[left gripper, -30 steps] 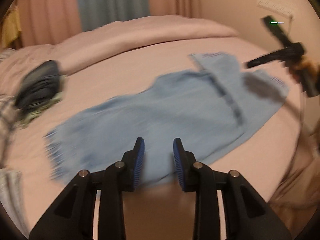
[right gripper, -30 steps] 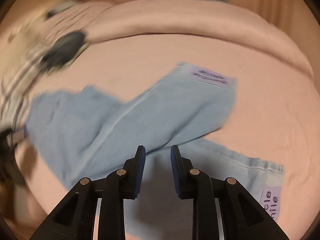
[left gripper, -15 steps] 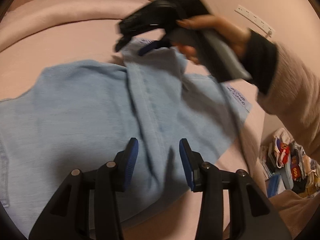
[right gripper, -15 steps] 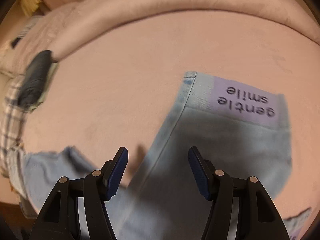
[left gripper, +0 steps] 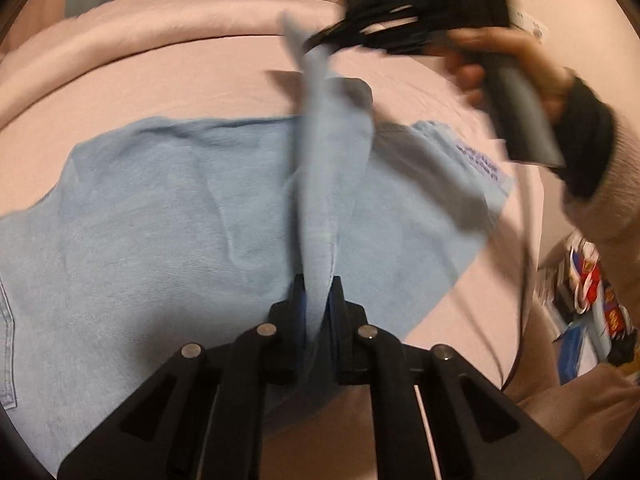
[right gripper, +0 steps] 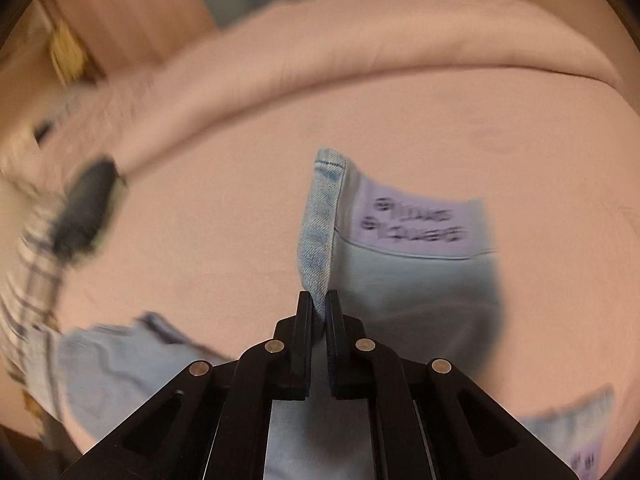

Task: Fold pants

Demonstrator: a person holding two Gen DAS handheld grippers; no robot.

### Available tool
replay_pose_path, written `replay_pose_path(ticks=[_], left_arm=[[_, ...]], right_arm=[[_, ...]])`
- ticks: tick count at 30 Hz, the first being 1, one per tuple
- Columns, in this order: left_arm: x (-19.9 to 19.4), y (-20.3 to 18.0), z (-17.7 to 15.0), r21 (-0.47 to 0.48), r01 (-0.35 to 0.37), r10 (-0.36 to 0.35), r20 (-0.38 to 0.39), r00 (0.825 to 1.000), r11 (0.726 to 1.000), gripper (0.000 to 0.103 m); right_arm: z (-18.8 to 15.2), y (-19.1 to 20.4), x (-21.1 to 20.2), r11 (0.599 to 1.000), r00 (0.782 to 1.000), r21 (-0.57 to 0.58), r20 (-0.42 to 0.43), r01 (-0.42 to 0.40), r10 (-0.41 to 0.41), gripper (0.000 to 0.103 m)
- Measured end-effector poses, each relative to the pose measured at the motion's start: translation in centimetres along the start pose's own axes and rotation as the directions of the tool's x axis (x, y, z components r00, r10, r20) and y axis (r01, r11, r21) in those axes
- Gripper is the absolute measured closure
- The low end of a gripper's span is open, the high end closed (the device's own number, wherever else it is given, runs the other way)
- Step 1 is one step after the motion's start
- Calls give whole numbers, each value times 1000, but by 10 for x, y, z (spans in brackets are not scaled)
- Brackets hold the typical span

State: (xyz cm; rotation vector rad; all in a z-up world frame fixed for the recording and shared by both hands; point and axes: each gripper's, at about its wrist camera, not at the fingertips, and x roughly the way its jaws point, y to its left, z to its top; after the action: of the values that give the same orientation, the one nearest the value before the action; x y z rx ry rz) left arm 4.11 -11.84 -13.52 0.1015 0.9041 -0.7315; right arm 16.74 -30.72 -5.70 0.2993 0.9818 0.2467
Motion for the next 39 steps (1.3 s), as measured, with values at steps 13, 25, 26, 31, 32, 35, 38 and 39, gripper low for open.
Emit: replay_pose_path(ticks=[13,25,26,31,32,35,38,39], left_arm=[[1,-27,7,103,-87,91,-37,995,991,94],[20,-28,15,211,-187,198,-31,980,959,96],[19,-28,14,211,-189,198,-24,980,959,97],[-6,-26,12,170,-130,127,30,991,977,99],[-11,-25,13,164,-117,113,37,993,979,99],[-21,-28,12,197,-98,94,32,995,975,98],[-10,-33,3,260,-112,120,-16,993,959,98],[-6,-35,0,269,-118,130,-27,991,956,98]], right_arm=[[-170,-130,-105,914,989,399,143,-78,22,96],[-174,-168,-99,798,964,564,253,-213,78,80],[-172,-167,-98,809,967,554,247,-197,66,84],[-171,-160,-108,819,957,529,279,-222,80,95],[-170,-159,-113,819,955,526,284,-229,85,95],[-171,-151,-122,837,960,502,268,-215,86,95],[-182,-156,-108,833,979,527,186,-169,81,95],[-187,-160,-100,820,984,551,159,-152,76,95]])
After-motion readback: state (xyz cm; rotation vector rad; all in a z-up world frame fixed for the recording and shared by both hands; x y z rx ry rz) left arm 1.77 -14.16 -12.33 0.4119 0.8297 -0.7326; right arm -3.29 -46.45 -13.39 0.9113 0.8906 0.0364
